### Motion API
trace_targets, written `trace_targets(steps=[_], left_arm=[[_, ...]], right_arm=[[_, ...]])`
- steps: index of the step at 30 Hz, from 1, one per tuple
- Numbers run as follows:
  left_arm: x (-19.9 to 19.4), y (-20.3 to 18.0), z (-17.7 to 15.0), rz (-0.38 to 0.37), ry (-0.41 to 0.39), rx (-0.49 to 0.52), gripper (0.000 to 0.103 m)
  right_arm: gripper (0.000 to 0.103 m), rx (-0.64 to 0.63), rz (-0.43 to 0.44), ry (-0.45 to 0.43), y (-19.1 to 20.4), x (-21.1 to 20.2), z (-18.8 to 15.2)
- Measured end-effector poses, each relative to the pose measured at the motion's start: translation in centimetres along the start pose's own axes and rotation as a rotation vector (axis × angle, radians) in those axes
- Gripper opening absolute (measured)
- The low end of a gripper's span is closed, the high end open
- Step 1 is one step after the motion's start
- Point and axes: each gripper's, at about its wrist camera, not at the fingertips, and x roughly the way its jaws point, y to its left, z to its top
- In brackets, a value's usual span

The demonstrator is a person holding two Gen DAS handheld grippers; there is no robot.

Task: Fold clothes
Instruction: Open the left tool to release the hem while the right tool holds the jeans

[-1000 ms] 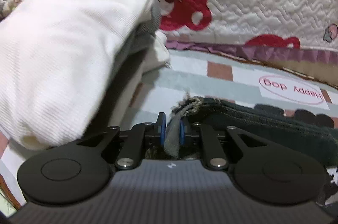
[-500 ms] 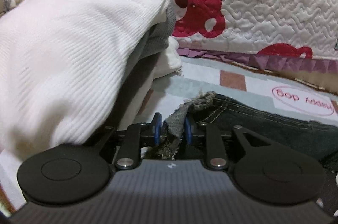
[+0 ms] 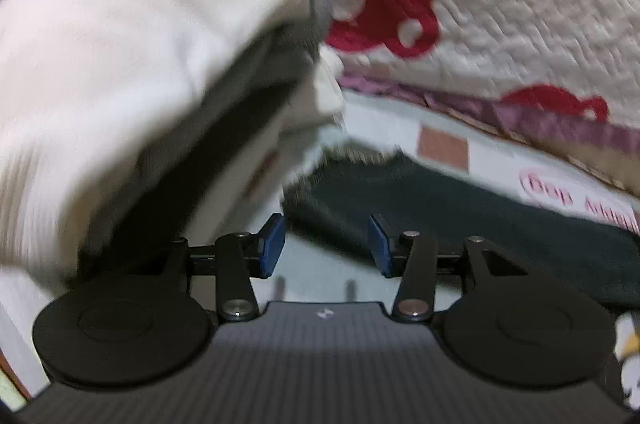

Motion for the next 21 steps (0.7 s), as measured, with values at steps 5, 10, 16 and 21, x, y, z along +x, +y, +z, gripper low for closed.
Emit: trace_targets(steps=[5, 10, 16, 21], left_arm=[[1.1, 1.7, -1.5, -0.117, 0.131, -0.146, 0.048], [2.2, 2.0, -2.6, -0.164, 0.222, -0.241, 0.048], [2.4, 0.7, -3.0, -0.246, 0.268, -0.274, 0.048], [2.6, 0.0, -3.8, -0.296, 0.327, -0.348, 0.048]], right_arm=[[0.046, -0.024, 0.022, -0.146, 0.2, -4.2, -0.7], [0.056, -0.415, 0.101, -0.174, 4.3, -7.1, -5.4], [0.052, -0.907, -0.150, -0.125, 9.1, -3.9, -9.5], [0.040, -0.926, -0.186, -0.158, 9.7, -1.2, -7.6]])
